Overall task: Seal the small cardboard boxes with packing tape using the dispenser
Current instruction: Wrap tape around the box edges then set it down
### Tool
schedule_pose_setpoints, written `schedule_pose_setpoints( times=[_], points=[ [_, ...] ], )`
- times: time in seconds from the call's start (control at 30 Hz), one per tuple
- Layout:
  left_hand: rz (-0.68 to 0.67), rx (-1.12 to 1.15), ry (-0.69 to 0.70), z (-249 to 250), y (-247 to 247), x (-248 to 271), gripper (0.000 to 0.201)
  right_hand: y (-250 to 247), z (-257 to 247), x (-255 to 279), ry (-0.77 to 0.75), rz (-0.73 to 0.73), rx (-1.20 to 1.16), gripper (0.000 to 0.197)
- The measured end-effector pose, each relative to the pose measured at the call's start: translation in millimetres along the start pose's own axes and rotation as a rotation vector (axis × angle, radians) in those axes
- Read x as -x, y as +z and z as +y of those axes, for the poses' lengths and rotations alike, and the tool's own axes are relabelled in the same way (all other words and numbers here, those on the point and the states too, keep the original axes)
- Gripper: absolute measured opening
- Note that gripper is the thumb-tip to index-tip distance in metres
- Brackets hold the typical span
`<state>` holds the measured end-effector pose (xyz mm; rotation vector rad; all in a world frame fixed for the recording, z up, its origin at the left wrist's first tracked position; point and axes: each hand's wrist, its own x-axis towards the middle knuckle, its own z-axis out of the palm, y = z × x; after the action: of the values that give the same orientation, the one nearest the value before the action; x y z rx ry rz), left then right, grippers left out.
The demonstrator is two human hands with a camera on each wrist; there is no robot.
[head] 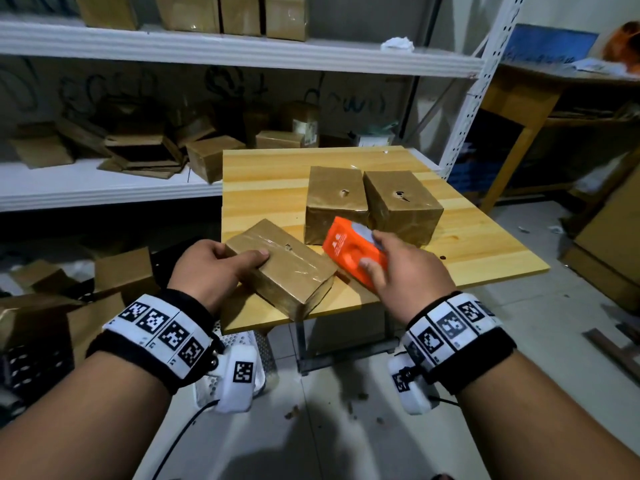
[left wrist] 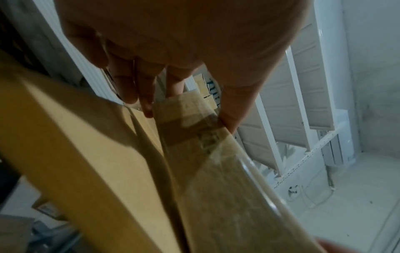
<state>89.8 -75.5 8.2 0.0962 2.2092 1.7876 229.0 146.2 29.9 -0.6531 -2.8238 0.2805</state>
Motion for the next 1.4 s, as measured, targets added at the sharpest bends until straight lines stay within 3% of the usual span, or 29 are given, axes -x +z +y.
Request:
schedule_pose_setpoints(
  times=[0.1,0.17,0.23,0.3,0.33,0.4,0.47,0.63,0.7,0.83,1.07,1.23,1.4],
  points=[
    [0.002,-0.124,-0.030,-3,-2,0,0.050,-15,5,4,0.070,0.074,-0.234,0.050],
    [-0.010,-0.218,-0.046,-4,-3,-1,0.060,-23,9,6,0.110,0.142,-0.464,0.036],
    [0.020,-0.368,-0.006,-5,-2,-2,0.086,-29,12,8,0.138,0.186,-0.651,0.020],
    [0.101,-0.520,0.100,0,-2,0,0.105,-35,13,12,0.129,0.168,-0.800,0.027],
    [0.119,-0.519,0.173,7,-3,4,0.100,-37,13,14,0.113,0.146,-0.855,0.035],
    [0.121,-0.369,0.321,24,-3,16,0.066,-42,12,18,0.064,0.117,-0.914,0.041],
    [0.019,-0.149,0.359,37,3,26,0.042,-43,11,21,0.024,0.108,-0.948,0.040],
    [-0.317,0.026,0.299,44,18,38,0.058,-41,0,27,-0.074,0.070,-0.945,0.040],
    [-0.378,0.087,0.280,45,20,40,0.054,-42,-3,30,-0.100,0.055,-0.958,0.039],
    [-0.356,0.120,0.283,47,22,39,0.034,-44,-6,32,-0.117,0.010,-0.934,0.044],
    [-0.198,-0.177,0.442,52,16,30,0.028,-45,-10,24,-0.091,0.011,-0.924,0.042],
    [-0.070,-0.271,0.371,64,-11,5,0.031,-46,-4,22,-0.016,-0.010,-0.895,0.042],
    [-0.129,-0.443,0.317,66,-23,-26,0.034,-42,3,21,0.048,-0.058,-0.863,0.026]
  ],
)
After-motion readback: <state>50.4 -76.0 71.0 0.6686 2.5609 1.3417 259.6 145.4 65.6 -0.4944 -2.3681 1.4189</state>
